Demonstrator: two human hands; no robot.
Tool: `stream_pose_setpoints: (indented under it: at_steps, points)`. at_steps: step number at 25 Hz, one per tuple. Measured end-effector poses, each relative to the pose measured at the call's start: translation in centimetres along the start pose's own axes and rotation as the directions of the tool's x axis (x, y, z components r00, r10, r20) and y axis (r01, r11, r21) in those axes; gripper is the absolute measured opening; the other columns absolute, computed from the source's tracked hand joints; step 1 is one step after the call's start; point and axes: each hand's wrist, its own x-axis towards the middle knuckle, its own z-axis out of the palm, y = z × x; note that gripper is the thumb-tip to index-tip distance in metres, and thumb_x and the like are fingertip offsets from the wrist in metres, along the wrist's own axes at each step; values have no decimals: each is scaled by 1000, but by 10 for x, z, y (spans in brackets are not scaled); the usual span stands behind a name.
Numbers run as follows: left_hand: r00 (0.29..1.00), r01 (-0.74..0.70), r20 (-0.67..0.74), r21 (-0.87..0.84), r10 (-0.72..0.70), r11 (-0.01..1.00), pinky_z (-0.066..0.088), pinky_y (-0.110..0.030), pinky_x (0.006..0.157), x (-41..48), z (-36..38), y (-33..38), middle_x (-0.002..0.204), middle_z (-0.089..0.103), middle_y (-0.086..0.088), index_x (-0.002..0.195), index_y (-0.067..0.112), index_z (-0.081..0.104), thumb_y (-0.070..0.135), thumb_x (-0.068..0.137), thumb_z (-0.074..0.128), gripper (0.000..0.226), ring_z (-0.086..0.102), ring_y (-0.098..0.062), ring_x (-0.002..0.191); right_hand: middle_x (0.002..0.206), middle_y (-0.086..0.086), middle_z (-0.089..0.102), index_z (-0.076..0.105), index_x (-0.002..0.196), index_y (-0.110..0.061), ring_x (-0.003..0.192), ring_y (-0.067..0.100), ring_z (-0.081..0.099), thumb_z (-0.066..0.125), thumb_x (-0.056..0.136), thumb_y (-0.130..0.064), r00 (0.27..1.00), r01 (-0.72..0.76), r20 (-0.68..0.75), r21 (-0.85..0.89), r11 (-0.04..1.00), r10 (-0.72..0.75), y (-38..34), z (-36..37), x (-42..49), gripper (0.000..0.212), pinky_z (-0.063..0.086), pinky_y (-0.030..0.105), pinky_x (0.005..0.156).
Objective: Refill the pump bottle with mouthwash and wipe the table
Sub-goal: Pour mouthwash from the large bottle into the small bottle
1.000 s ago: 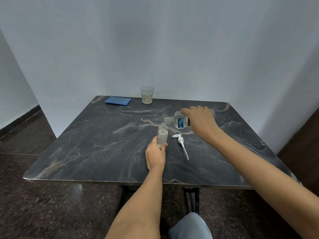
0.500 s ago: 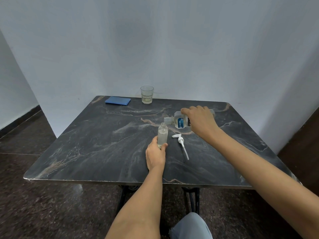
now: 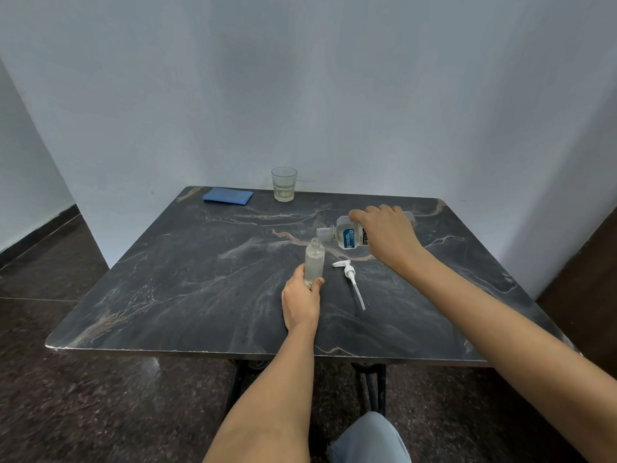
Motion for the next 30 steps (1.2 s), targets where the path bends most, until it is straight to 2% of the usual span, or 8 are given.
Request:
stream_pose_setpoints:
  at_steps: [30]
  points:
    - [1000, -9, -2, 14, 9, 1000, 50, -43, 91, 0, 0, 1, 110, 68, -3, 127, 23, 55, 32, 91, 64, 38, 62, -24, 103, 110, 6, 63, 50, 129, -20, 102, 29, 56, 47, 87, 6, 1000, -1, 4, -25, 1000, 1, 0, 2, 3, 49, 39, 37, 87]
